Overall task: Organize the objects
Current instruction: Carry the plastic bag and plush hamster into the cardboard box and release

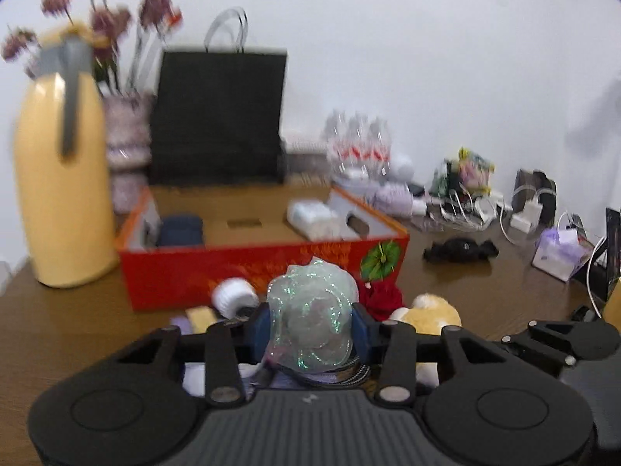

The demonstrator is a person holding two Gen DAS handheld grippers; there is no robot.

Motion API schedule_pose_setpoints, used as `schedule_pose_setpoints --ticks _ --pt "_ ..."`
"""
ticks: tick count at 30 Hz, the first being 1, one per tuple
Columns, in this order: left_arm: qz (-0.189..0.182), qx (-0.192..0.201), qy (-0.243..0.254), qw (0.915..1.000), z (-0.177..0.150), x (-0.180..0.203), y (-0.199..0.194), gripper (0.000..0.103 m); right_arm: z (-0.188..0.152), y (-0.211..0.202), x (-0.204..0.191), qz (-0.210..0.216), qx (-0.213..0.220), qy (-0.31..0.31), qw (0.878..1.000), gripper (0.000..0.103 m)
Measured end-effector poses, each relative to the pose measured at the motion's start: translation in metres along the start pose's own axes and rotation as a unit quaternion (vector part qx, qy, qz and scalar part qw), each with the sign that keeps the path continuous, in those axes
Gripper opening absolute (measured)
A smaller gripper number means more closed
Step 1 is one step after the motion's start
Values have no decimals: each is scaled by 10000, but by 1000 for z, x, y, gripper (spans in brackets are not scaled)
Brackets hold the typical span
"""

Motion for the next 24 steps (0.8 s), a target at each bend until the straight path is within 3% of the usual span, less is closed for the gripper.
schedule_pose_setpoints --ticks 2,4,7,9,11,12,13,16,18,21,24 --pt "204 132 47 9997 2 -4 -25 43 8 -21 4 217 203 239 9993 47" --pt "392 117 -49 9992 -3 -14 -44 45 20 -50 7 821 493 672 9931 47" --pt "739 -234 -257 9967 -19 -31 -54 46 27 -76 3 2553 690 1471 9531 48" --pt "914 -415 -307 9945 -30 -40 -56 47 21 -72 2 3149 560 1897 9283 49" --pt "1089 -579 -255 9920 -39 -45 -57 48 7 -52 16 3237 279 2644 9080 50" --pt "1177 -616 -197 9909 -43 -45 -57 48 -2 -42 31 3078 187 3094 8996 61" --pt "1201 -643 -152 9906 -46 -46 -55 49 -10 -35 43 2823 115 3423 8961 64" --pt "1133 -697 -74 9911 -52 -43 -55 56 -31 -29 74 1563 -30 3614 9192 64" --pt "1086 -710 -46 9915 -54 -40 -54 59 -29 -42 69 1103 63 3047 9460 68" --pt "1035 -742 -50 9918 -53 -36 -51 73 -14 -64 33 1313 259 1885 9729 85" --pt "982 -778 -123 9921 -56 -37 -52 73 -10 -77 -13 1742 266 872 9805 85"
Point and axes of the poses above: each gripper's, at about its wrist camera, not at the fingertips, and y roughly the way its jaws point, x to its right, z to its top, the point moved 5 cm from there along y, roughly the way its jaws point, and after that the axes turned 4 degrees about -y, right-handed, at the moved point
